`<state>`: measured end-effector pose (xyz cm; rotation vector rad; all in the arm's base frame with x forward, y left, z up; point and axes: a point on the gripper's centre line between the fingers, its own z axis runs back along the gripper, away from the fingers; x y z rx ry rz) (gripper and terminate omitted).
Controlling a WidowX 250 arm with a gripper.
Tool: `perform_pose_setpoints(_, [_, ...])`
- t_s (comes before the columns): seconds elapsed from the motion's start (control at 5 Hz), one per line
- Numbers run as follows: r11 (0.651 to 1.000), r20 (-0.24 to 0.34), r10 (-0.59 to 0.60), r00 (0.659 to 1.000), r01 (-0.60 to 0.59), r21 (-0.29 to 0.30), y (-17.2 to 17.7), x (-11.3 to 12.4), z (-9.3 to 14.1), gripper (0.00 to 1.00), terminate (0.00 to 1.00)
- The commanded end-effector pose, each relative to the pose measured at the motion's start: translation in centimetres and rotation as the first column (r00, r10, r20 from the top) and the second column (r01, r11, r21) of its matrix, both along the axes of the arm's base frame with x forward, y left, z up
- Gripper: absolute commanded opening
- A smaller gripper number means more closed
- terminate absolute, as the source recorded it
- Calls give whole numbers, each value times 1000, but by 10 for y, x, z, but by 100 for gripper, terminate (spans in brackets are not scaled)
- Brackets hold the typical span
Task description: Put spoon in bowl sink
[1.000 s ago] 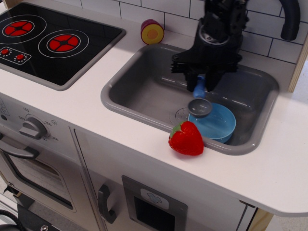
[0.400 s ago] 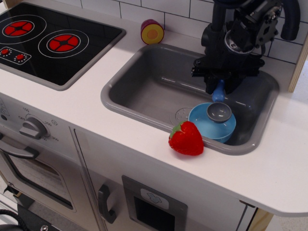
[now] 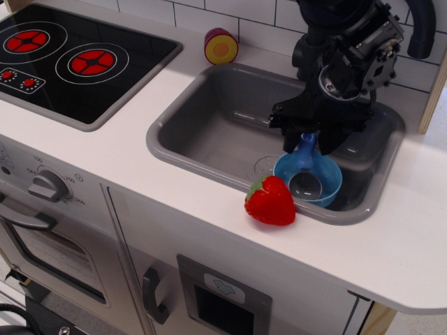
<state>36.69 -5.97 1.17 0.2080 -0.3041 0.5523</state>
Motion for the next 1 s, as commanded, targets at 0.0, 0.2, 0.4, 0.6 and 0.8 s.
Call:
perform_pose_setpoints(0.0, [999,50,-9,999,11,-34,-1,3,36,100,0])
perform_pose_setpoints(0.2, [997,66,6,998,-1,-79,9,5,58,100,0])
perform_pose_setpoints(0.4, [994,56,24,998,-17,-107,28,7,78,100,0])
perform_pose_setpoints(0.6, [994,56,24,998,-17,-107,28,7,78,100,0])
perform_pose_setpoints(0.8, [994,56,24,998,-17,-107,28,7,78,100,100])
